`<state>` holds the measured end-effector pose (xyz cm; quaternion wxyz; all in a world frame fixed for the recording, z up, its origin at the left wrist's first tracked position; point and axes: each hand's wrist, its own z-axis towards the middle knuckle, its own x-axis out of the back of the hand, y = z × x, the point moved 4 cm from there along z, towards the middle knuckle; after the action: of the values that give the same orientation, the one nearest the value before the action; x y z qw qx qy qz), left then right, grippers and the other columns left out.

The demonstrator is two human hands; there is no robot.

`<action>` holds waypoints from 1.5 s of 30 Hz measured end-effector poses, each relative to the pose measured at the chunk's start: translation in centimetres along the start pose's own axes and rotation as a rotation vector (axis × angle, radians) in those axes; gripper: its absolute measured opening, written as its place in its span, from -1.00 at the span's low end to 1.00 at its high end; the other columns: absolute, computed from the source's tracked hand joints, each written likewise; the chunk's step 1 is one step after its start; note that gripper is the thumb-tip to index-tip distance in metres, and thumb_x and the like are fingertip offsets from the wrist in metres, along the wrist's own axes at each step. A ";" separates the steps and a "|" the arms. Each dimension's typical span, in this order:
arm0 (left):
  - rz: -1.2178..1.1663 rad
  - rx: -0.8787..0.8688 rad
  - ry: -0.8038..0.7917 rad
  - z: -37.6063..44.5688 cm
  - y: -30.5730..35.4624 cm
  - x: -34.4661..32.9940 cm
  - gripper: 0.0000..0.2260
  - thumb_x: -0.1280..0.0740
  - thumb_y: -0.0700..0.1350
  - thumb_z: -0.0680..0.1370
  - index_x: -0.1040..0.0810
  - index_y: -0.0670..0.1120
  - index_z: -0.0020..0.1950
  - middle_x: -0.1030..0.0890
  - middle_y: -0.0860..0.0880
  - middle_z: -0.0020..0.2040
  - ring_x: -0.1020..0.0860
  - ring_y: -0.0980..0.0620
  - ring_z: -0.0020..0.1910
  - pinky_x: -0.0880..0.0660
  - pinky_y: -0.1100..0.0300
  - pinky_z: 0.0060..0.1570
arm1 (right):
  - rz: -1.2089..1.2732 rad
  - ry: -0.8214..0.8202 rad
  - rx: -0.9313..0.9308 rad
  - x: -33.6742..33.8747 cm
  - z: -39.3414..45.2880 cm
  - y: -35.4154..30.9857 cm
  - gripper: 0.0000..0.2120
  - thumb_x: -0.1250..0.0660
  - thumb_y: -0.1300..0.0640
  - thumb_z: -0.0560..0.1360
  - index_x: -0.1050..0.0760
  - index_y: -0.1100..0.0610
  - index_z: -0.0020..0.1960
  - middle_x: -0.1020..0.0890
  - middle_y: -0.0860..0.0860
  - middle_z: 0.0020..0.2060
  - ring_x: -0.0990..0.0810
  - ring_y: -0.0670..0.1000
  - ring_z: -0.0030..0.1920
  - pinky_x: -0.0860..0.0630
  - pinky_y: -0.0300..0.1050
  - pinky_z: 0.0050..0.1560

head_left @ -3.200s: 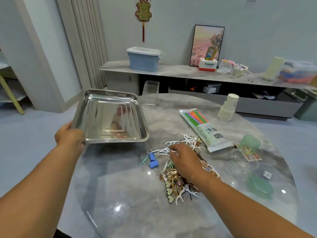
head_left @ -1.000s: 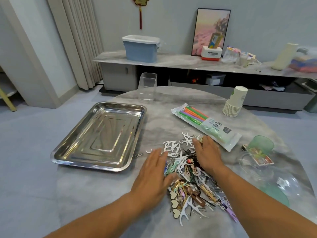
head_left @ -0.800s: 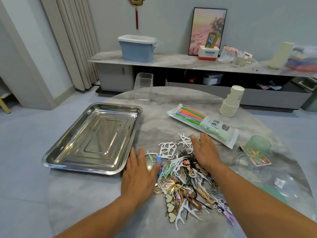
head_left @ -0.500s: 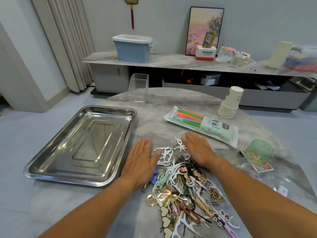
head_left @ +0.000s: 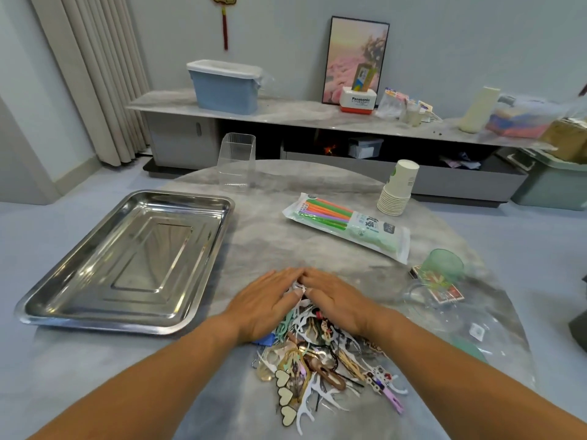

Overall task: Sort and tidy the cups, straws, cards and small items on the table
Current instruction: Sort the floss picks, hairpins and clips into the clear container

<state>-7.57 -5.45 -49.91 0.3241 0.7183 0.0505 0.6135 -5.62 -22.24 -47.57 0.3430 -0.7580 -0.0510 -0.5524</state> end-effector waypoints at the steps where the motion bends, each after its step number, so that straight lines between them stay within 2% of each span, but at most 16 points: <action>1: -0.012 0.002 0.005 -0.7 0.2 -0.3 -0.30 0.27 0.46 0.54 0.05 0.24 0.64 -0.07 0.20 0.64 0.00 0.31 0.57 0.14 0.30 0.51 | -0.004 0.006 0.012 -0.2 -0.7 -0.4 -0.54 0.02 0.03 0.74 -0.17 0.02 0.63 -0.15 -0.04 0.63 -0.06 -0.10 0.61 0.07 -0.25 0.56; 3: -0.028 0.000 0.019 -2.4 0.7 -0.7 -0.29 0.29 0.48 0.52 0.03 0.26 0.63 -0.11 0.21 0.63 -0.03 0.32 0.56 0.12 0.32 0.49 | -0.010 0.012 0.044 -0.5 -2.3 -1.4 -0.55 -0.01 0.06 0.74 -0.21 0.04 0.62 -0.20 -0.03 0.61 -0.13 -0.09 0.59 0.02 -0.27 0.54; 6: -0.053 0.000 0.040 -4.6 1.4 -1.4 -0.34 0.25 0.46 0.53 0.00 0.30 0.61 -0.14 0.24 0.61 -0.03 0.39 0.52 0.11 0.39 0.44 | -0.020 -0.011 0.052 -1.4 -4.2 -2.5 -0.54 -0.03 0.07 0.73 -0.19 0.05 0.63 -0.19 -0.01 0.62 -0.13 -0.06 0.59 -0.03 -0.15 0.58; 10: -0.111 0.039 0.072 -7.9 2.4 -2.2 -0.40 0.18 0.47 0.55 -0.04 0.38 0.58 -0.20 0.28 0.58 -0.11 0.30 0.54 -0.05 0.25 0.52 | 0.000 0.021 0.058 -2.4 -7.3 -3.9 -0.54 -0.04 -0.04 0.71 -0.26 -0.01 0.60 -0.27 -0.07 0.58 -0.22 -0.06 0.55 -0.14 -0.12 0.55; 13: -0.249 0.089 0.182 -9.9 2.9 -2.0 -0.44 0.09 0.54 0.50 -0.07 0.49 0.51 -0.22 0.36 0.51 -0.19 0.32 0.49 -0.19 0.23 0.45 | 0.110 0.229 -0.066 -2.4 -10.4 -3.0 -0.44 0.01 -0.27 0.66 -0.29 -0.10 0.58 -0.29 -0.16 0.56 -0.20 -0.14 0.54 -0.14 -0.07 0.56; 16: -0.324 0.122 0.303 -11.4 3.5 -1.7 -0.43 0.03 0.50 0.52 -0.12 0.45 0.52 -0.20 0.37 0.49 -0.18 0.35 0.48 -0.17 0.29 0.41 | 0.166 0.412 -0.201 -2.2 -13.8 -0.6 -0.33 0.08 -0.41 0.60 -0.29 -0.11 0.57 -0.32 -0.18 0.55 -0.20 -0.19 0.53 -0.13 -0.12 0.55; 20: -0.195 0.141 0.213 -11.9 4.4 -2.5 -0.47 0.07 0.42 0.60 -0.04 0.39 0.57 -0.13 0.29 0.58 -0.05 0.33 0.52 0.04 0.25 0.52 | 0.223 0.484 -0.329 -3.0 -16.3 1.7 -0.39 0.00 -0.33 0.64 -0.32 -0.07 0.57 -0.33 -0.14 0.55 -0.21 -0.15 0.54 -0.13 -0.11 0.56; 26: -0.133 0.123 0.157 -11.9 5.2 -2.7 -0.50 0.09 0.36 0.63 -0.09 0.35 0.58 -0.11 0.30 0.60 0.01 0.44 0.44 0.18 0.42 0.41 | 0.169 0.460 -0.324 -4.8 -15.7 0.3 -0.38 0.06 -0.34 0.63 -0.30 -0.07 0.58 -0.32 -0.13 0.56 -0.19 -0.16 0.55 -0.04 -0.15 0.57; 29: -0.158 0.118 0.163 -11.9 5.2 -2.5 -0.51 0.07 0.35 0.64 -0.14 0.35 0.57 -0.18 0.30 0.58 -0.07 0.40 0.47 0.09 0.36 0.49 | 0.156 0.421 -0.275 -5.4 -14.3 -1.3 -0.29 0.13 -0.40 0.58 -0.26 -0.09 0.59 -0.31 -0.13 0.56 -0.17 -0.16 0.56 0.01 -0.20 0.56; 31: -0.217 0.134 0.176 -12.0 5.1 -2.3 -0.52 0.03 0.34 0.64 -0.18 0.33 0.57 -0.27 0.25 0.56 -0.17 0.25 0.53 -0.08 0.15 0.56 | 0.159 0.381 -0.242 -5.7 -13.8 -2.1 -0.33 0.10 -0.38 0.61 -0.24 -0.09 0.60 -0.30 -0.14 0.56 -0.16 -0.17 0.56 0.04 -0.23 0.56; 32: -0.262 0.140 0.181 -12.0 5.0 -2.2 -0.52 0.01 0.34 0.64 -0.20 0.33 0.56 -0.31 0.23 0.54 -0.21 0.19 0.53 -0.16 0.08 0.55 | 0.176 0.365 -0.226 -5.6 -13.6 -2.3 -0.38 0.06 -0.34 0.64 -0.25 -0.09 0.60 -0.30 -0.14 0.56 -0.17 -0.18 0.56 0.03 -0.23 0.56; 34: -0.387 0.141 0.199 -11.9 4.8 -1.8 -0.55 -0.07 0.35 0.63 -0.24 0.35 0.52 -0.36 0.25 0.50 -0.30 0.21 0.49 -0.28 0.14 0.46 | 0.246 0.360 -0.225 -5.2 -13.2 -2.4 -0.39 0.03 -0.34 0.63 -0.29 -0.09 0.57 -0.35 -0.14 0.54 -0.24 -0.15 0.53 -0.11 -0.17 0.55; 36: -0.457 0.136 0.244 -11.6 4.8 -1.0 -0.53 -0.12 0.37 0.61 -0.26 0.34 0.51 -0.35 0.27 0.48 -0.31 0.27 0.45 -0.30 0.23 0.39 | 0.281 0.418 -0.242 -3.9 -12.7 -2.4 -0.30 0.07 -0.42 0.57 -0.31 -0.09 0.56 -0.37 -0.15 0.52 -0.28 -0.17 0.50 -0.21 -0.16 0.49; 39: -0.409 0.129 0.336 -9.6 4.1 1.7 -0.50 -0.18 0.32 0.61 -0.25 0.29 0.54 -0.31 0.27 0.52 -0.25 0.27 0.49 -0.27 0.14 0.45 | 0.236 0.479 -0.223 -0.9 -9.7 -2.9 -0.36 0.04 -0.38 0.60 -0.27 -0.11 0.57 -0.33 -0.16 0.53 -0.19 -0.28 0.43 -0.12 -0.26 0.38; 41: -0.354 0.126 0.375 -7.6 3.1 3.8 -0.51 -0.26 0.19 0.64 -0.24 0.25 0.55 -0.31 0.22 0.53 -0.25 0.22 0.51 -0.29 0.05 0.48 | 0.198 0.451 -0.181 1.0 -6.2 -3.5 -0.46 -0.06 -0.26 0.66 -0.22 -0.11 0.59 -0.29 -0.14 0.56 -0.18 -0.20 0.50 -0.13 -0.23 0.42; 45: -0.237 0.156 0.420 -4.1 1.6 7.6 -0.48 -0.33 0.02 0.63 -0.25 0.19 0.57 -0.34 0.14 0.52 -0.29 0.15 0.50 -0.28 0.08 0.49 | 0.137 0.418 -0.151 4.3 -1.0 -4.2 -0.45 -0.18 -0.15 0.66 -0.20 -0.04 0.61 -0.25 -0.07 0.57 -0.20 -0.05 0.55 -0.16 -0.11 0.52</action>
<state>-9.99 -1.45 -42.45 0.3199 0.5869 0.2477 0.7013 -6.67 -20.90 -41.67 0.3251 -0.6522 0.1139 -0.6752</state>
